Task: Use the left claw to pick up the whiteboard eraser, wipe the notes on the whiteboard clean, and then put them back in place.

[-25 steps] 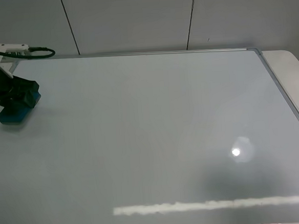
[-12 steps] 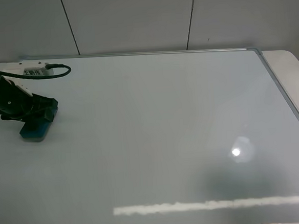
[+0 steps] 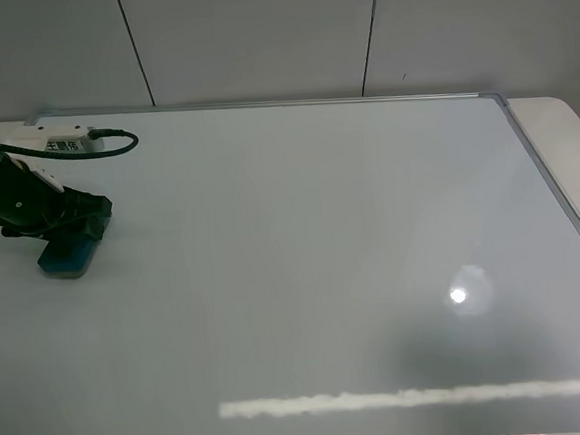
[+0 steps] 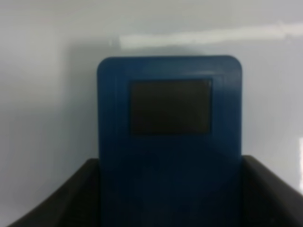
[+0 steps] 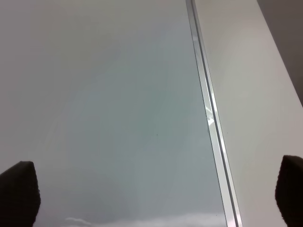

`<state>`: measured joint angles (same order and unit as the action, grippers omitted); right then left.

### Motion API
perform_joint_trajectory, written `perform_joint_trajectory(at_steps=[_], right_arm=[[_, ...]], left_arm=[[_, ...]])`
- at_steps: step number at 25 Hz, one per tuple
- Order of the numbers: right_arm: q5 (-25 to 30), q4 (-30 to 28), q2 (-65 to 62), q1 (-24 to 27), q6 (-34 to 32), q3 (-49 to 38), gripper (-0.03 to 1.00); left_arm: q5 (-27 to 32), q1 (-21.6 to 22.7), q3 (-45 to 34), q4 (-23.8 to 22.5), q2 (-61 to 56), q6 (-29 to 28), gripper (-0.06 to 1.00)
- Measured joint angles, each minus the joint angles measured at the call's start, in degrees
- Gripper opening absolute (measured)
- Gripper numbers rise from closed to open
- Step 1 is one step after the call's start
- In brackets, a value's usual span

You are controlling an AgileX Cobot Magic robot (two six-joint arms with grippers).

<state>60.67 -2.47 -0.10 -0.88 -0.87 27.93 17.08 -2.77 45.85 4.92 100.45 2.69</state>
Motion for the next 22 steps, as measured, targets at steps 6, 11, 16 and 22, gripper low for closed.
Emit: perform_joint_trajectory(at_steps=[6, 11, 16, 22], right_arm=[[0.0, 0.0, 0.0, 0.0, 0.0, 0.0, 0.99], [0.0, 0.0, 0.0, 0.0, 0.0, 0.0, 0.99], [0.0, 0.0, 0.0, 0.0, 0.0, 0.0, 0.99], [0.0, 0.0, 0.0, 0.0, 0.0, 0.0, 0.99]], left_arm=[[-0.7, 0.0, 0.0, 0.0, -0.1, 0.0, 0.93], [-0.6, 0.0, 0.0, -0.1, -0.1, 0.0, 0.99], [-0.5, 0.0, 0.0, -0.1, -1.1, 0.1, 0.99], [1.7, 0.0, 0.0, -0.2, -8.5, 0.1, 0.99]])
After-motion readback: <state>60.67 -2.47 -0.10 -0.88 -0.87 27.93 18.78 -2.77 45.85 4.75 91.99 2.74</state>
